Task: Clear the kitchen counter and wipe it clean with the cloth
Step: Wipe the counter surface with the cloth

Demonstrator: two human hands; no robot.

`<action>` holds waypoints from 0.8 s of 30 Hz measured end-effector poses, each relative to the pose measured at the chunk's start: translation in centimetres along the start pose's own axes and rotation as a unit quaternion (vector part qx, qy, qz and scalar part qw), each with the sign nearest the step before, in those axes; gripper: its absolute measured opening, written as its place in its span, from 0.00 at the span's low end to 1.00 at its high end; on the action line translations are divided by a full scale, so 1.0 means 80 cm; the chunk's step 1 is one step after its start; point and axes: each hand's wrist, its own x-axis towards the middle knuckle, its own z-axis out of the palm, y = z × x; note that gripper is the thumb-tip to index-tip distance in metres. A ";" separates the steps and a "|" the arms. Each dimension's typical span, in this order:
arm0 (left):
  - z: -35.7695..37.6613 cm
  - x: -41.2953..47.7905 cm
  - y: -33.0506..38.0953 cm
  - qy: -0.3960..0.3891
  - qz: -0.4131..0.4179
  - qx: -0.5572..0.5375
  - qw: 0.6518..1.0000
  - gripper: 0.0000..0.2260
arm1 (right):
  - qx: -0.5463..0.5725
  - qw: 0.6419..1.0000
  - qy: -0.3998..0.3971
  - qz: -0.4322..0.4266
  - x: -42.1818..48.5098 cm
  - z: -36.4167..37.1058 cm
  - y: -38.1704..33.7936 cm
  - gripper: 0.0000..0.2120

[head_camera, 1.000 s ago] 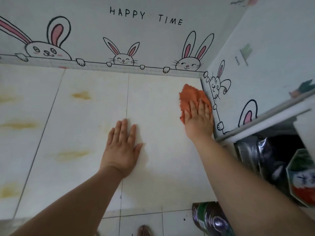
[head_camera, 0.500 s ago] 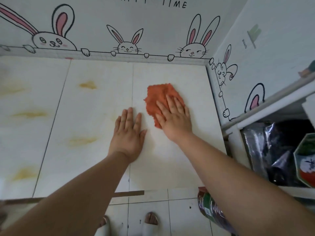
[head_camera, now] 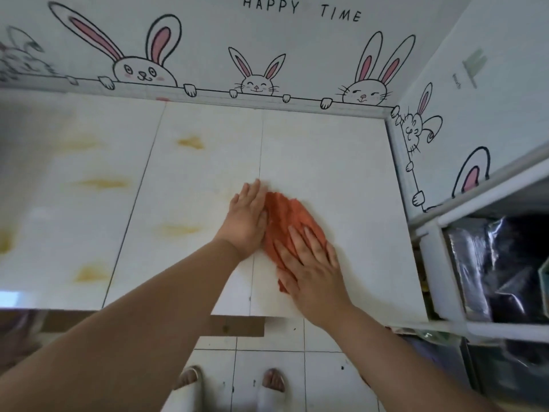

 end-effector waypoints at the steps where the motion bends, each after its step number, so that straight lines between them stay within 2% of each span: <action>1: -0.010 -0.004 -0.004 0.022 0.002 -0.026 0.999 0.24 | 0.007 1.000 -0.017 -0.016 0.004 -0.003 -0.004 0.23; 3: -0.028 -0.015 -0.017 0.086 -0.006 -0.016 0.996 0.22 | 0.028 0.997 -0.049 -0.059 0.019 -0.010 -0.016 0.23; 5: -0.044 -0.026 -0.038 0.117 -0.032 0.018 0.992 0.21 | 0.036 0.994 -0.072 -0.074 0.042 -0.015 -0.032 0.23; 9: -0.067 -0.041 -0.095 0.144 -0.104 0.069 0.982 0.21 | 0.003 0.998 -0.056 -0.028 0.128 -0.016 -0.051 0.27; 13: -0.085 -0.053 -0.144 0.140 -0.147 0.100 0.974 0.22 | 0.012 0.997 -0.068 0.034 0.227 -0.018 -0.063 0.23; 17: -0.097 -0.054 -0.189 0.115 -0.118 0.121 0.979 0.24 | 0.002 0.996 -0.074 0.054 0.293 -0.021 -0.070 0.23; 20: -0.096 -0.053 -0.205 0.124 -0.090 0.131 0.979 0.28 | 0.002 0.994 -0.077 0.080 0.333 -0.025 -0.074 0.24; 22: -0.094 -0.053 -0.206 0.132 -0.090 0.132 0.978 0.29 | 0.001 0.994 -0.064 0.091 0.344 -0.024 -0.080 0.24; 24: -0.091 -0.054 -0.204 0.131 -0.089 0.127 0.979 0.27 | -0.005 0.996 -0.062 0.065 0.327 -0.018 -0.089 0.24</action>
